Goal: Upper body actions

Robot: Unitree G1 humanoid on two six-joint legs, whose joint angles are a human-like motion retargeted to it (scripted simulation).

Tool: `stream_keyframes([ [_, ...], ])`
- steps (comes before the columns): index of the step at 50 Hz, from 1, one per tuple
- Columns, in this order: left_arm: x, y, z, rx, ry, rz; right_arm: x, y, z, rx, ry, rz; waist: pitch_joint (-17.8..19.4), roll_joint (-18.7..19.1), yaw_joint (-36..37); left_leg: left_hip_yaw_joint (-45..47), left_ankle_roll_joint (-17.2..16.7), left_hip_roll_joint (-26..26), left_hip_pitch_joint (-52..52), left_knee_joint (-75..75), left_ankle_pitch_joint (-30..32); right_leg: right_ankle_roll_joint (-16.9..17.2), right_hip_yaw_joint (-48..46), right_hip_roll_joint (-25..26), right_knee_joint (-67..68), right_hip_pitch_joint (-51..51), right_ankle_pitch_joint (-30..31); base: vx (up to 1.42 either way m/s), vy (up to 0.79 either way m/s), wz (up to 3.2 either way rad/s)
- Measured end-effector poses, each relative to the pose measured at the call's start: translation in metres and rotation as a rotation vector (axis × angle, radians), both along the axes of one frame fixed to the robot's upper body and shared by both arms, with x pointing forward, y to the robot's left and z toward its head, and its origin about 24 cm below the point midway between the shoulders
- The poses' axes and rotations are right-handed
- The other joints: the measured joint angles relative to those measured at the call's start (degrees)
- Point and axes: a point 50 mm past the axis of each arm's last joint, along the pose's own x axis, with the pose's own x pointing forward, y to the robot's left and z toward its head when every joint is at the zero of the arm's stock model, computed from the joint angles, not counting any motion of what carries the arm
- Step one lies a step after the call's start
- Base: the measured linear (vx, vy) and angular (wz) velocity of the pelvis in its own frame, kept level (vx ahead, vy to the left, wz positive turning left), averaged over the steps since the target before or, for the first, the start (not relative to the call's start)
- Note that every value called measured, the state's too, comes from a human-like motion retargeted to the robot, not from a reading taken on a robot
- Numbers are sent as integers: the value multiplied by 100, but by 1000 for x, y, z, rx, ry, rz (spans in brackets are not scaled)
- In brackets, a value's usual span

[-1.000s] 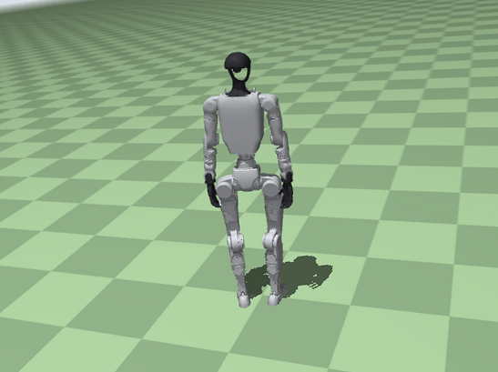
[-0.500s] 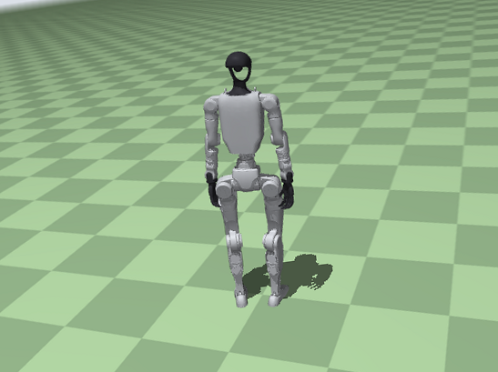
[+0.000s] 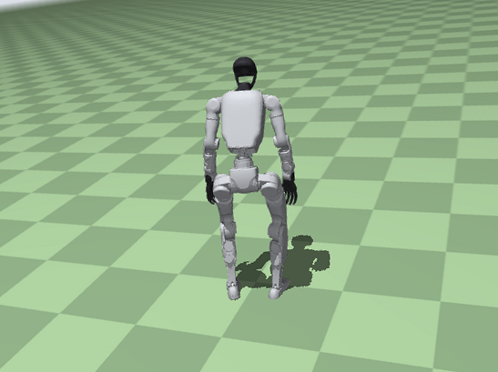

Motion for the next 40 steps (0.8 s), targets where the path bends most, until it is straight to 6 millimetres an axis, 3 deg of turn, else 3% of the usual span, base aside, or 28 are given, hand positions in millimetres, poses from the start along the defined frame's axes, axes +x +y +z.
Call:
stream_keyframes([
  [5, 62, 2, 69, 55, -324, -137, 56, 12, 52, 52, -233, 106, 684, -89, 222, 231, 91, 48, -619, 131, 272, -137, 193, 131, 91, -691, 279, -35, -7, -32],
  [8, 91, -1, 115, 109, -480, -266, 80, 16, 86, 93, -344, 168, 848, -148, 357, 510, 82, 179, -1130, 220, 280, -247, -46, 25, 130, -1200, 249, -28, -11, -16],
  [11, 111, -6, 166, 193, -627, -406, 96, 22, 125, 110, -457, 277, 906, -316, 531, 1154, 279, 529, -1734, 634, 134, -378, -280, -209, 489, -1895, 169, -27, -11, -18],
  [15, 118, -11, 226, 276, -794, -563, 108, 31, 172, 75, -561, 454, 910, -370, 521, 1247, 508, 666, -2647, 1483, -100, -503, -213, -253, 1319, -2826, -44, -12, -2, -8],
  [20, 119, -26, 285, 306, -902, -749, 109, 40, 227, 46, -647, 672, 910, -472, 506, 1384, 779, 741, -3533, 2481, -467, -670, -74, -268, 2404, -3886, -361, -8, 1, -5],
  [24, 119, -36, 328, 324, -992, -818, 112, 47, 272, 7, -705, 800, 910, -519, 477, 1614, 1080, 787, -4088, 2977, -685, -826, -108, -273, 3031, -4658, -602, -11, 6, -20],
  [29, 112, -45, 386, 399, -1141, -864, 106, 55, 320, -54, -803, 922, 910, -584, 516, 1887, 1416, 833, -4762, 3498, -856, -1182, -603, -629, 3800, -5437, -990, -9, -3, -5],
  [32, 108, -47, 406, 454, -1202, -867, 103, 58, 334, -65, -811, 968, 910, -522, 466, 1875, 1576, 880, -5132, 4038, -1010, -1307, -657, -619, 4405, -5816, -1203, -2, -2, 18],
  [40, 108, -57, 387, 423, -1173, -911, 97, 65, 315, 28, -686, 1029, 910, -279, 456, 1686, 1862, 1128, -5249, 5764, -1755, -1544, -818, -647, 6185, -5824, -2140, 8, 7, 2],
])
